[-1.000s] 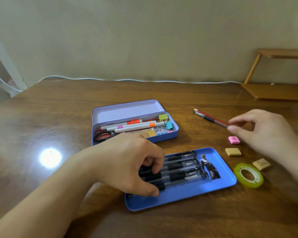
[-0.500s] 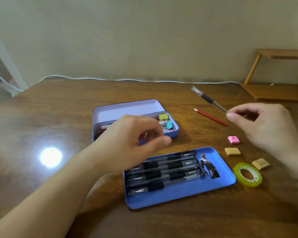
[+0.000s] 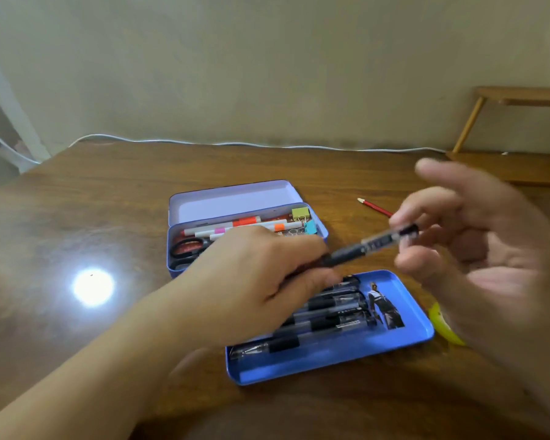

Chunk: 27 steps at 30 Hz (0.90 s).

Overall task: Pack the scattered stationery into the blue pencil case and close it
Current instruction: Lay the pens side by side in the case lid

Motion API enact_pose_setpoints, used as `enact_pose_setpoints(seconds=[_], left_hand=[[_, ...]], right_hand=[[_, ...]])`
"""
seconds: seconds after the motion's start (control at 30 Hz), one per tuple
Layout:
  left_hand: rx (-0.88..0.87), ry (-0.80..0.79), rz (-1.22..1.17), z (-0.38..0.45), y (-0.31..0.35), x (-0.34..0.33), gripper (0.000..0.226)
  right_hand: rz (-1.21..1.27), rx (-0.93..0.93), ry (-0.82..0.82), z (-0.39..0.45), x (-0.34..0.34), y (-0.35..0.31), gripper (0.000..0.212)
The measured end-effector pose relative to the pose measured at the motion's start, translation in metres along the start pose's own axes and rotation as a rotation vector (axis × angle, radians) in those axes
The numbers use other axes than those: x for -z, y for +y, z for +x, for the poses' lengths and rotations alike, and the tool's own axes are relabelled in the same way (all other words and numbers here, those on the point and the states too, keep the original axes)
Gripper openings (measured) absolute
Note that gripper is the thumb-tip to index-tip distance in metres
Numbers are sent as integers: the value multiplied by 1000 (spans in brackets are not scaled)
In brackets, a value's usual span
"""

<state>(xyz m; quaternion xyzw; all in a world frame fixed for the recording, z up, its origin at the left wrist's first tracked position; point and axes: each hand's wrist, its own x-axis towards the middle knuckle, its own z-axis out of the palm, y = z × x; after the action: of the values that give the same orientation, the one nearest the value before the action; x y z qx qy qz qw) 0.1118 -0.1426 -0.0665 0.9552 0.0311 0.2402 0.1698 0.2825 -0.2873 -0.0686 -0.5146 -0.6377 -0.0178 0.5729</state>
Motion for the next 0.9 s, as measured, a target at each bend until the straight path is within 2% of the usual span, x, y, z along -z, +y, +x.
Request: enact_pose_setpoints(seconds=[0.1, 0.27, 0.33, 0.43, 0.53, 0.7, 0.9], left_hand=[[-19, -160, 71, -2, -3, 4, 29], [114, -341, -120, -4, -11, 9, 36], [163, -304, -163, -5, -19, 12, 33], [222, -233, -157, -7, -31, 15, 12], [224, -343, -26, -10, -36, 14, 2], [194, -398, 41, -11, -35, 14, 9], [170, -395, 49, -11, -34, 13, 14]], right_hand=[[-339, 149, -154, 0, 5, 2, 18], [-469, 191, -322, 0, 8, 13, 12], [-441, 91, -398, -3, 10, 16, 12], [-335, -76, -480, -7, 7, 20, 11], [-267, -140, -532, -9, 2, 25, 9], [-380, -150, -724, -11, 4, 28, 20], [-447, -154, -759, -9, 6, 27, 20]])
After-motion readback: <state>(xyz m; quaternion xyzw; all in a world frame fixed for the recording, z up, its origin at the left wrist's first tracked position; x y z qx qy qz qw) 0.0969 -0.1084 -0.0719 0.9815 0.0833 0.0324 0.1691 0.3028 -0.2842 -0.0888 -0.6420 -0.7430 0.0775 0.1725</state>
